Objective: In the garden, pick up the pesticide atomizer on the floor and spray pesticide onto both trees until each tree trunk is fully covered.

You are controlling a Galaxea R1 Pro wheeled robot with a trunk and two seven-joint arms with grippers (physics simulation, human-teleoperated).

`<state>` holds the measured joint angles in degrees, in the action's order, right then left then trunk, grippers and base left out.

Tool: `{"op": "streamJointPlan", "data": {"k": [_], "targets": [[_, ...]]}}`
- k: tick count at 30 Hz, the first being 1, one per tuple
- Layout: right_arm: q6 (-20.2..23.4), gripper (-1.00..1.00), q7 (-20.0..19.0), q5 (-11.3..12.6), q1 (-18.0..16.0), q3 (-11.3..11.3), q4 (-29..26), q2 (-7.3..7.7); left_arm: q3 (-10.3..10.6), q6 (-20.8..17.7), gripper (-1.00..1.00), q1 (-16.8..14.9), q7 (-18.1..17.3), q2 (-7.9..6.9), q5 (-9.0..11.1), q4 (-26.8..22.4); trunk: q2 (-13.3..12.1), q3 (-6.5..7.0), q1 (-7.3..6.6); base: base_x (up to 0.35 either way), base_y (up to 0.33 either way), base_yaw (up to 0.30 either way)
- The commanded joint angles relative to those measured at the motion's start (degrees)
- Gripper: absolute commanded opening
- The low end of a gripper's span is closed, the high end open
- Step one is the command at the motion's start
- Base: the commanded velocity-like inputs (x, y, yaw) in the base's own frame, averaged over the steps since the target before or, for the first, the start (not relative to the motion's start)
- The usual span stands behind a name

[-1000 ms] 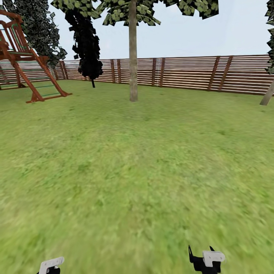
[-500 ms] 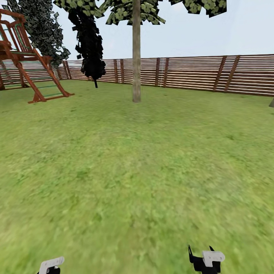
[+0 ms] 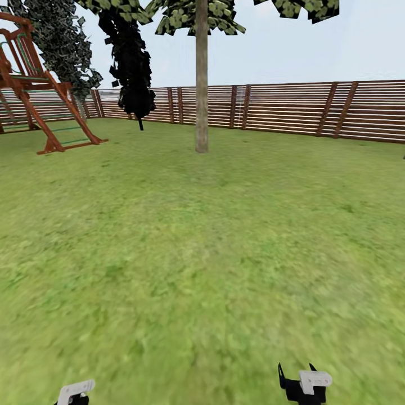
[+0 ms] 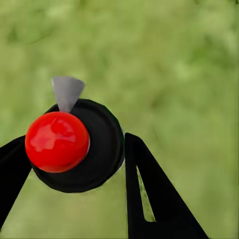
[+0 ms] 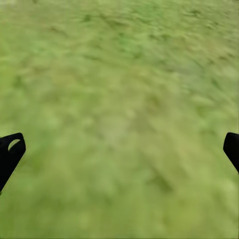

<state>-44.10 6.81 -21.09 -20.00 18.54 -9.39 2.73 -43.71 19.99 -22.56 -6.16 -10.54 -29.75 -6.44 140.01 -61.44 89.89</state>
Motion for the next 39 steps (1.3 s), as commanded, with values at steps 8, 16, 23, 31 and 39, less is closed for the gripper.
{"op": "streamJointPlan", "data": {"k": [8, 16, 23, 31, 39], "targets": [[-0.1, 1.0, 0.5, -0.6, 0.0, 0.1, 0.1, 0.0, -0.5, 0.1, -1.0, 0.0, -0.3, 0.02, -0.2, 0.0, 0.0, -0.05, 0.02, 0.34, 0.0, 0.0], [-0.1, 1.0, 0.5, -0.6, 0.0, 0.1, 0.1, 0.0, -0.5, 0.1, -1.0, 0.0, -0.3, 0.04, -0.2, 0.0, 0.0, -0.05, 0.02, 0.34, 0.0, 0.0], [-0.1, 1.0, 0.5, -0.6, 0.0, 0.1, 0.1, 0.0, -0.5, 0.1, -1.0, 0.0, -0.3, 0.07, -0.2, 0.0, 0.0, -0.05, 0.02, 0.34, 0.0, 0.0], [-0.1, 1.0, 0.5, -0.6, 0.0, 0.1, 0.1, 0.0, -0.5, 0.1, -1.0, 0.0, -0.3, 0.01, -0.2, 0.0, 0.0, -0.05, 0.02, 0.34, 0.0, 0.0], [-0.1, 1.0, 0.5, -0.6, 0.0, 0.1, 0.1, -0.01, -0.5, 0.1, -1.0, 0.0, -0.3, 0.06, -0.2, 0.0, 0.0, -0.05, 0.02, 0.34, 0.0, 0.09]]}}
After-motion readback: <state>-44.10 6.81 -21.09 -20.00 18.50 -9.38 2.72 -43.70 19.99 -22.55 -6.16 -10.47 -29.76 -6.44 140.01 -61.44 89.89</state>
